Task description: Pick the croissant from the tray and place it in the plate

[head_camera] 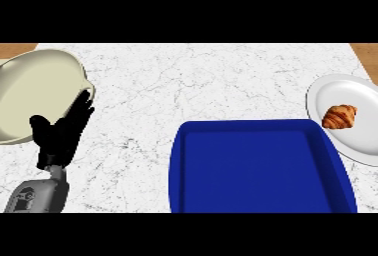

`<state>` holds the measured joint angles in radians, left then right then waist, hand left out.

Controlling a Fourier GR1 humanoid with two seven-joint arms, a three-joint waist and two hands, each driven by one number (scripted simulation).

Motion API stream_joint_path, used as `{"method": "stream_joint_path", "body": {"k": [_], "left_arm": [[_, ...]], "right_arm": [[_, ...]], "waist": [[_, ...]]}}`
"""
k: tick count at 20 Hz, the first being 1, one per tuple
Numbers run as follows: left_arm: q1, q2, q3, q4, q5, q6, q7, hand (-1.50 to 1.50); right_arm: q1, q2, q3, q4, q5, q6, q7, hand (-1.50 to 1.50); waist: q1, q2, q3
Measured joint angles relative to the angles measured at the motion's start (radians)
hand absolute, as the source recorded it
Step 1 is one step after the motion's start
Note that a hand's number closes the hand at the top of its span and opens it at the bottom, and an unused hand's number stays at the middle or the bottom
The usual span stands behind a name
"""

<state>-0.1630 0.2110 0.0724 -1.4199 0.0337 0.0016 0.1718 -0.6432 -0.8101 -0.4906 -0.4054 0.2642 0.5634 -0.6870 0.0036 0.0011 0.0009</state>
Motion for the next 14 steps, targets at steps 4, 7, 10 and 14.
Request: {"method": "stream_joint_path", "body": {"k": [4, 7, 10, 14], "left_arm": [[-0.008, -0.001, -0.001, -0.004, -0.003, 0.002, 0.010, 0.00], [-0.004, -0.004, -0.001, -0.006, -0.003, 0.003, 0.005, 0.00], [-0.009, -0.008, -0.005, -0.019, -0.004, 0.004, 0.019, 0.00], [-0.015, -0.009, -0.002, -0.006, -0.003, 0.002, 0.014, 0.00]], "right_arm": [[0.001, -0.031, -0.003, 0.017, -0.042, 0.057, 0.041, -1.50], [0.032, -0.046, 0.000, 0.014, -0.062, 0.063, 0.031, -1.50], [0.042, -0.065, -0.002, 0.019, -0.084, 0.060, 0.028, -1.50], [0.067, -0.091, 0.004, 0.024, -0.102, 0.058, 0.016, -1.50]], "waist": [[0.007, 0.004, 0.001], [0.008, 0.005, 0.002], [0.015, 0.008, 0.004], [0.017, 0.011, 0.005]]}}
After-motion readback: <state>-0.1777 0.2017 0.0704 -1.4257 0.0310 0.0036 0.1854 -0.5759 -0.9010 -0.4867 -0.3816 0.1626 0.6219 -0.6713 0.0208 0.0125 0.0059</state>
